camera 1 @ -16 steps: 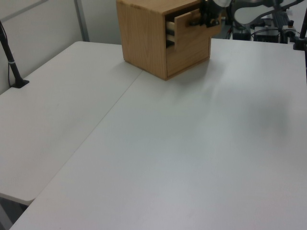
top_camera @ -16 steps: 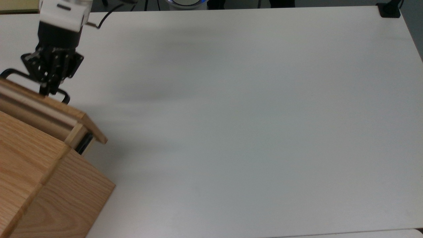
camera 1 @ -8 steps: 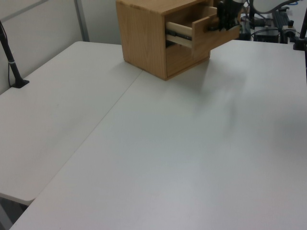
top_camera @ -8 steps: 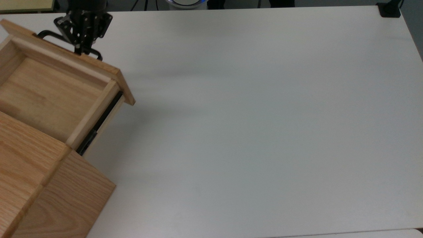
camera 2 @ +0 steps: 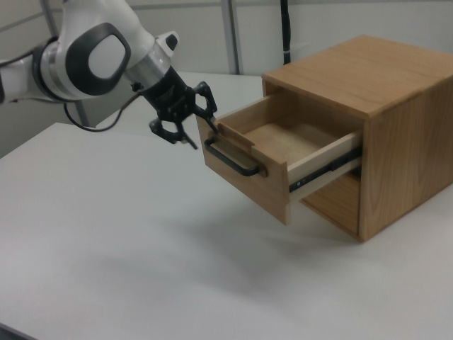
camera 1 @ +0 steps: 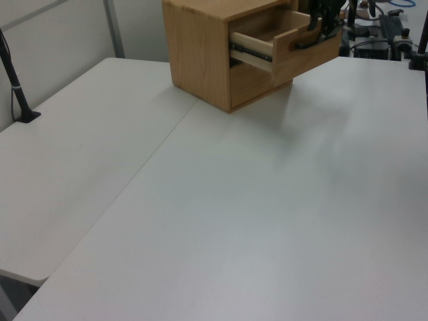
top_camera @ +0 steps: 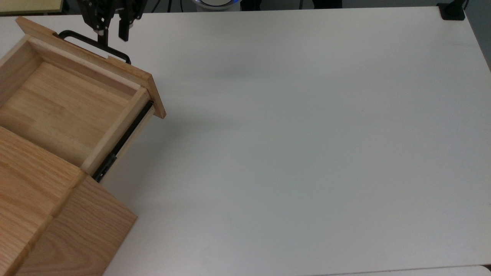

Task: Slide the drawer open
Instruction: 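Pull the handle away from the cabinet, sliding the upper drawer out, then release the handle and lift the gripper away from the drawer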

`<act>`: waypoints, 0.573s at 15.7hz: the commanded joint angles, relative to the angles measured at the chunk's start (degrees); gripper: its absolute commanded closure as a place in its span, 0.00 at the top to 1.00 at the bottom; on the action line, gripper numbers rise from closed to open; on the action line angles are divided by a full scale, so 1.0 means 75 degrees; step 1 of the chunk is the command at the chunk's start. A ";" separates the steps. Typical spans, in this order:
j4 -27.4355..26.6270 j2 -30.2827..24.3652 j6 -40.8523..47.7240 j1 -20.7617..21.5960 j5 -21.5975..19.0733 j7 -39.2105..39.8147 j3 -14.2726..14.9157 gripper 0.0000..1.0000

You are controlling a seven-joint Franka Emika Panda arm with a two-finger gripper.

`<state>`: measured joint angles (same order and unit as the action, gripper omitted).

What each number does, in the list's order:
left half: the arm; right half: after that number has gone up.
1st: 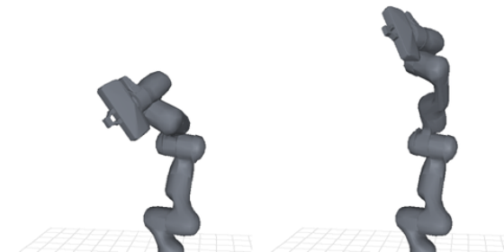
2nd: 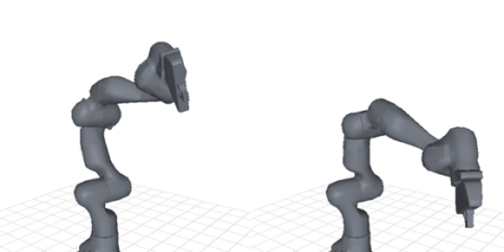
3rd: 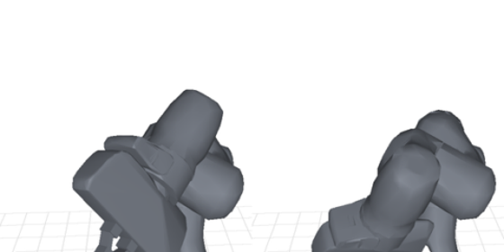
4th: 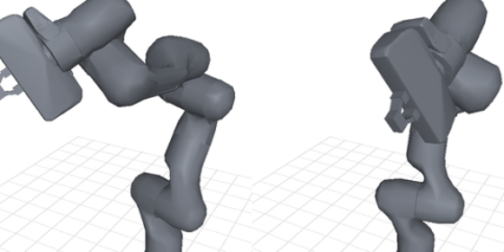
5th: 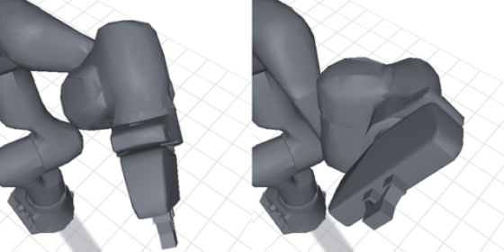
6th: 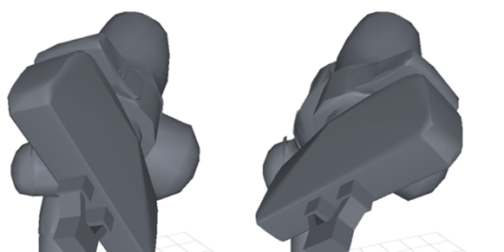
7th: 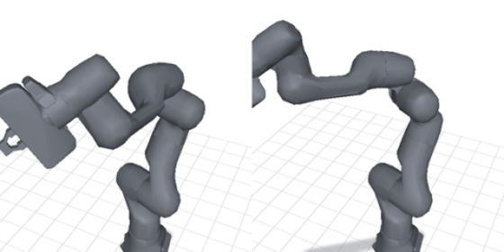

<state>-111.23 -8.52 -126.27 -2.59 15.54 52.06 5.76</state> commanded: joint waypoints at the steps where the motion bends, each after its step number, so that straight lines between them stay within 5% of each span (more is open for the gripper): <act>1: 0.0449 -0.0001 0.1012 0.0087 -0.0606 -0.0551 -0.0134 1.00; 5: 0.1784 0.0490 0.2969 0.0087 -0.1005 -0.3779 -0.0941 1.00; 9: 0.2115 0.0609 0.3896 0.0087 -0.1486 -0.7300 -0.1400 1.00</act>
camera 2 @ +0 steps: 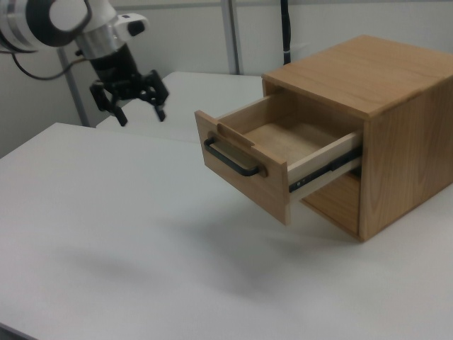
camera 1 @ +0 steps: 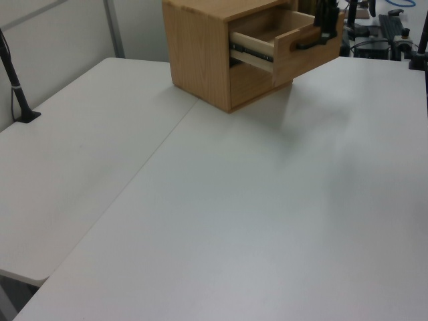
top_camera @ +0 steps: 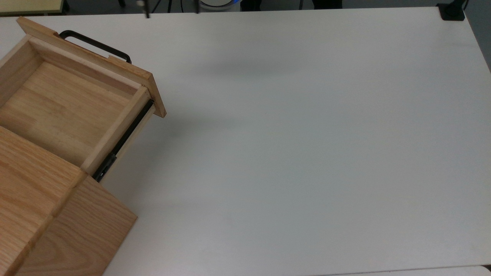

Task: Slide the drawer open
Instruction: 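Release the handle and lift the gripper away from the drawer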

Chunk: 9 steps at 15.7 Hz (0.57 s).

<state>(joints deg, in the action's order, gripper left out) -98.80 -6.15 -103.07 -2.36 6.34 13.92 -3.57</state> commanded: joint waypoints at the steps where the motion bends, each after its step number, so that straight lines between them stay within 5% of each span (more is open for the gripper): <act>1: 0.0552 0.0339 0.1269 0.0091 -0.0305 -0.2440 -0.0168 1.00; 4: 0.0880 0.0503 0.2444 0.0442 -0.0364 -0.2537 -0.0110 1.00; 9: 0.0869 0.0807 0.2517 0.0443 -0.0493 -0.2430 0.0077 1.00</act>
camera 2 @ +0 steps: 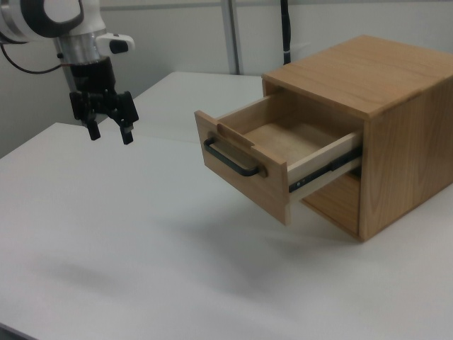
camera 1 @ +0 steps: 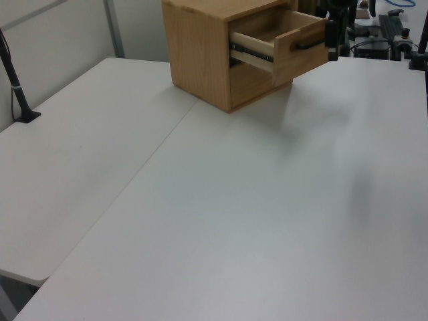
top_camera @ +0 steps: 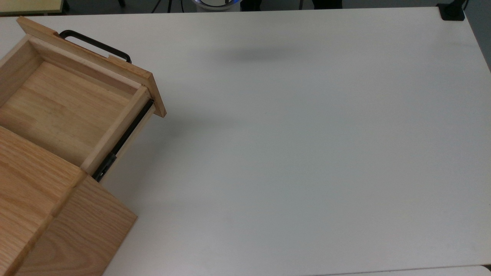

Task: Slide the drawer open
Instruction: 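Release the handle and lift the gripper away from the drawer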

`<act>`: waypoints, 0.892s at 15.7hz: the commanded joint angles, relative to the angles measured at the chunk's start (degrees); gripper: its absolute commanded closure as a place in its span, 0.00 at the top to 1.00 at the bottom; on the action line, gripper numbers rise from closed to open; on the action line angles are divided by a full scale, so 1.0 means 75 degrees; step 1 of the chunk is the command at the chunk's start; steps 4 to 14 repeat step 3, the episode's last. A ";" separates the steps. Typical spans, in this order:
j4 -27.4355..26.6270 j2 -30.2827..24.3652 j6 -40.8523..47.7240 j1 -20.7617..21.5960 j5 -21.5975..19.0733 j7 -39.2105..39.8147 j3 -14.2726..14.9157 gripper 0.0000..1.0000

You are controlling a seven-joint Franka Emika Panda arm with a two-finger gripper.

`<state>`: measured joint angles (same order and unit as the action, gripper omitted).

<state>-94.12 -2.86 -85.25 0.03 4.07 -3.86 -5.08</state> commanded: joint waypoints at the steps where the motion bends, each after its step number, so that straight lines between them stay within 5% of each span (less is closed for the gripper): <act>1: 0.0267 0.0497 0.0070 0.0148 -0.0249 -0.0060 0.0360 1.00; 14: 0.0268 0.0451 -0.0432 0.0148 -0.0296 -0.0060 0.0465 1.00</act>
